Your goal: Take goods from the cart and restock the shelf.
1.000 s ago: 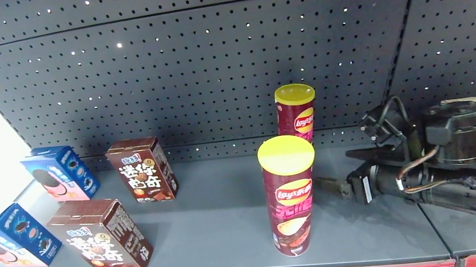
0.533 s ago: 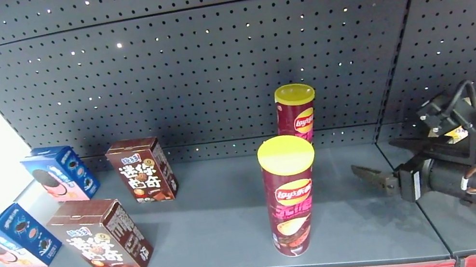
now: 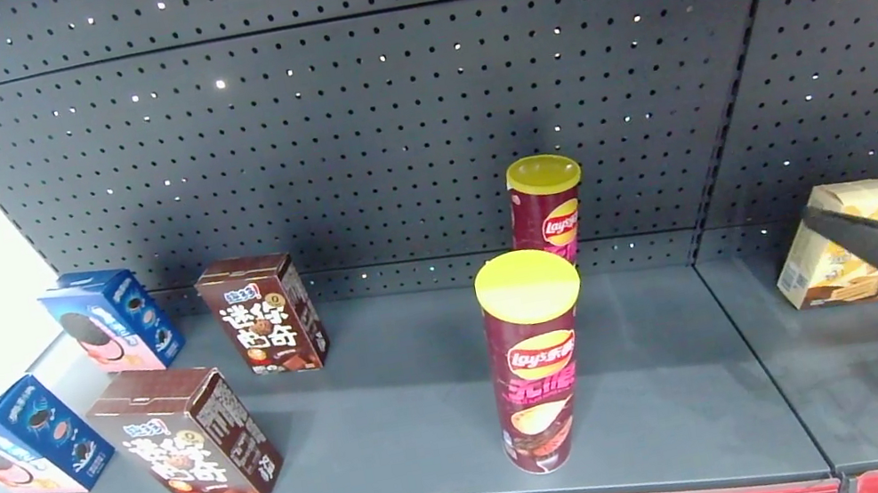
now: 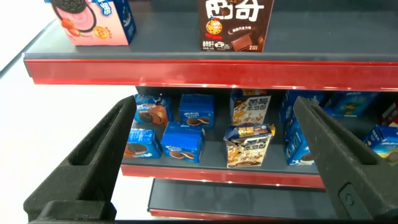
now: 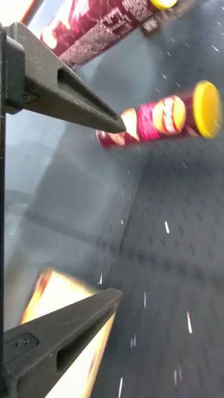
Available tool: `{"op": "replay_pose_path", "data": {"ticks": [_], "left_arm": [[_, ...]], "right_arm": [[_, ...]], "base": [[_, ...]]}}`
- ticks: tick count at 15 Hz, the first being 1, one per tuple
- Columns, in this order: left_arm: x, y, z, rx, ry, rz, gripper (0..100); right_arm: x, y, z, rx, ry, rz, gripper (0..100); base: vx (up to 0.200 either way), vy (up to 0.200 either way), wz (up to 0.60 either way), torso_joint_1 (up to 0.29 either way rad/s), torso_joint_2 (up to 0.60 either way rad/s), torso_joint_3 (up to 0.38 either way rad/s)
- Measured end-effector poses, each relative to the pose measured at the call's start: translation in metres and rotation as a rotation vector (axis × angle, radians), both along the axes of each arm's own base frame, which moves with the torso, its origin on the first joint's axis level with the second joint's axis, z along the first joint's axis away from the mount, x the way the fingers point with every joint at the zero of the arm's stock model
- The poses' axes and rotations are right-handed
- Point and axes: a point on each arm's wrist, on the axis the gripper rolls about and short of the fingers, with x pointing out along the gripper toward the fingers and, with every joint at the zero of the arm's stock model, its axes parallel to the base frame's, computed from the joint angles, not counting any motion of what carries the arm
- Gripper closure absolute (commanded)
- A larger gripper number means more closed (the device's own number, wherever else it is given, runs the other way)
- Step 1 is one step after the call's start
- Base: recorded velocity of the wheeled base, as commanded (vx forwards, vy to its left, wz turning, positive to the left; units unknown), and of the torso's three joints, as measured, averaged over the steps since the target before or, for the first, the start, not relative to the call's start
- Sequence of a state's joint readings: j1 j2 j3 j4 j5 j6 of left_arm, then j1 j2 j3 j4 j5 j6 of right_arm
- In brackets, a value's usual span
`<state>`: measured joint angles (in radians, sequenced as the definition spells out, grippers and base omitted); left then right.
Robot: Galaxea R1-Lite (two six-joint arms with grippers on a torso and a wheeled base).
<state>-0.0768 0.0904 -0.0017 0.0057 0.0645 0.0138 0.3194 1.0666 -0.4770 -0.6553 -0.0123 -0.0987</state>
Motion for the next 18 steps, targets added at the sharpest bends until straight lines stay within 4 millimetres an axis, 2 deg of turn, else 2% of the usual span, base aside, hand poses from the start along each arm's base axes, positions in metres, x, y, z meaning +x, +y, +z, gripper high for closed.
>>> {"op": "replay_pose_path", "data": {"ticks": [2,3,6,8,12,16,18], "left_arm": [[0.000,0.000,0.000,0.000,0.000,0.000,0],[0.000,0.000,0.000,0.000,0.000,0.000,0],[0.000,0.000,0.000,0.000,0.000,0.000,0],[0.000,0.000,0.000,0.000,0.000,0.000,0],[0.000,0.000,0.000,0.000,0.000,0.001,0],[0.000,0.000,0.000,0.000,0.000,0.000,0],[0.000,0.000,0.000,0.000,0.000,0.000,0]], "right_arm": [[-0.033,-0.020,0.003,0.010,-0.046,-0.077,0],[-0.052,-0.030,-0.003,0.011,-0.060,-0.126,0],[-0.097,-0.043,-0.035,0.009,-0.066,-0.238,0],[-0.119,-0.044,-0.060,0.007,-0.058,-0.267,0],[-0.146,-0.045,-0.104,0.000,-0.009,-0.279,0],[-0.160,-0.044,-0.125,-0.004,0.006,-0.253,0],[-0.166,-0.044,-0.127,0.024,-0.018,-0.256,0]], "base": [[0.000,0.000,0.00,0.000,0.00,0.000],[0.000,0.000,0.00,0.000,0.00,0.000],[0.000,0.000,0.00,0.000,0.00,0.000],[0.000,0.000,0.00,0.000,0.00,0.000],[0.000,0.000,0.00,0.000,0.00,0.000],[0.000,0.000,0.00,0.000,0.00,0.000],[0.000,0.000,0.00,0.000,0.00,0.000]]}}
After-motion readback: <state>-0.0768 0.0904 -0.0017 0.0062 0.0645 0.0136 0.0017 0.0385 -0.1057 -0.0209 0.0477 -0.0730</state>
